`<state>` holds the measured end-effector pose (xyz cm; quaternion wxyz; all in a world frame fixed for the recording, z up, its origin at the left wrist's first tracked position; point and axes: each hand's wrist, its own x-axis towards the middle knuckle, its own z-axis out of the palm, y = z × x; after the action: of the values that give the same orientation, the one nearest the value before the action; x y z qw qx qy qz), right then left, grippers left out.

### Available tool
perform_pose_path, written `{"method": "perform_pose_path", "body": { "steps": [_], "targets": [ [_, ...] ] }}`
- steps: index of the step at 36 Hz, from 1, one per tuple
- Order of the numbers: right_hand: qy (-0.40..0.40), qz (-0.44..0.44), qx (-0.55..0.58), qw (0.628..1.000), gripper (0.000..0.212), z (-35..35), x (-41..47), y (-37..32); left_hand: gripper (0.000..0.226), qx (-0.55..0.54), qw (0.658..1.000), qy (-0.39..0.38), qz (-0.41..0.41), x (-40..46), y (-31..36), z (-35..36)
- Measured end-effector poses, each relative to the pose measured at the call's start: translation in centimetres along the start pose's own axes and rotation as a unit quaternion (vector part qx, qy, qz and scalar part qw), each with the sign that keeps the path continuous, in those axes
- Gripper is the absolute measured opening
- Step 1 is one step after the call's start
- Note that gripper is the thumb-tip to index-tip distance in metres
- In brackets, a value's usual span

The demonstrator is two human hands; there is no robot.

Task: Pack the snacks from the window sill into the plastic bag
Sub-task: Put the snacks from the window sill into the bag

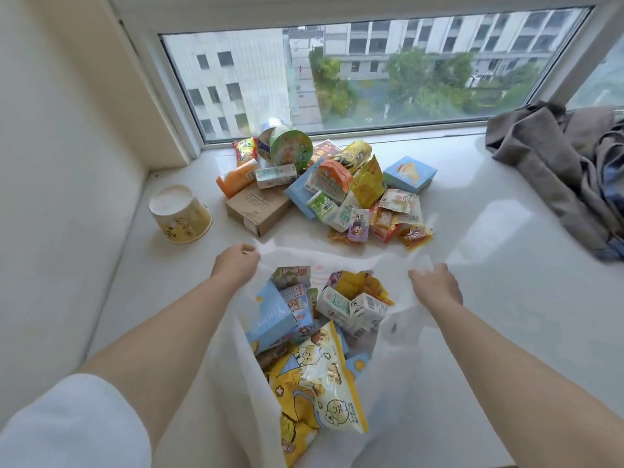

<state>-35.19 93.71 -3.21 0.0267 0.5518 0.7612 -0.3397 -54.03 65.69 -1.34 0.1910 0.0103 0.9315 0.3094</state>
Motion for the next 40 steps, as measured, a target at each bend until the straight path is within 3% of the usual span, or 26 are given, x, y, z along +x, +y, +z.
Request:
{"method": "perform_pose_path", "body": {
  "steps": [5, 14, 19, 23, 25, 29, 34, 40],
  "targets": [
    [0.036, -0.098, -0.049, 0.993, 0.054, 0.3, 0.9, -3.0, 0.042, 0.048, 0.992, -0.019, 0.113, 0.7, 4.5, 2.0],
    [-0.086, -0.084, -0.080, 0.989, 0.042, 1.7, 6.5, -5.4, 0.042, 0.160, 0.977, -0.037, 0.139, 4.8, 11.5, 8.6],
    [-0.057, -0.142, -0.156, 0.976, 0.044, 2.2, 12.1, -5.8, 0.055, 0.191, 0.977, -0.018, 0.094, 8.1, 13.7, 13.5],
    [-0.021, -0.175, -0.209, 0.962, 0.049, 2.8, 16.5, -6.3, 0.070, 0.286, 0.943, 0.013, 0.173, 10.0, 14.9, 17.6],
    [-0.001, -0.177, -0.219, 0.960, 0.051, 3.3, 18.4, -6.8, 0.074, 0.295, 0.935, -0.015, 0.196, 10.8, 15.8, 19.7],
    [0.024, -0.188, -0.220, 0.957, 0.068, 4.6, 21.9, -8.4, 0.081, 0.225, 0.954, -0.084, 0.182, 12.8, 17.2, 22.8],
    [-0.032, -0.203, -0.273, 0.940, 0.101, 6.1, 25.9, -10.0, 0.104, 0.244, 0.954, -0.096, 0.145, 16.3, 17.0, 23.9],
    [-0.097, -0.119, -0.213, 0.965, 0.117, 8.2, 28.1, -9.6, 0.131, 0.270, 0.952, -0.121, 0.078, 19.4, 16.8, 24.2]
  ]
}}
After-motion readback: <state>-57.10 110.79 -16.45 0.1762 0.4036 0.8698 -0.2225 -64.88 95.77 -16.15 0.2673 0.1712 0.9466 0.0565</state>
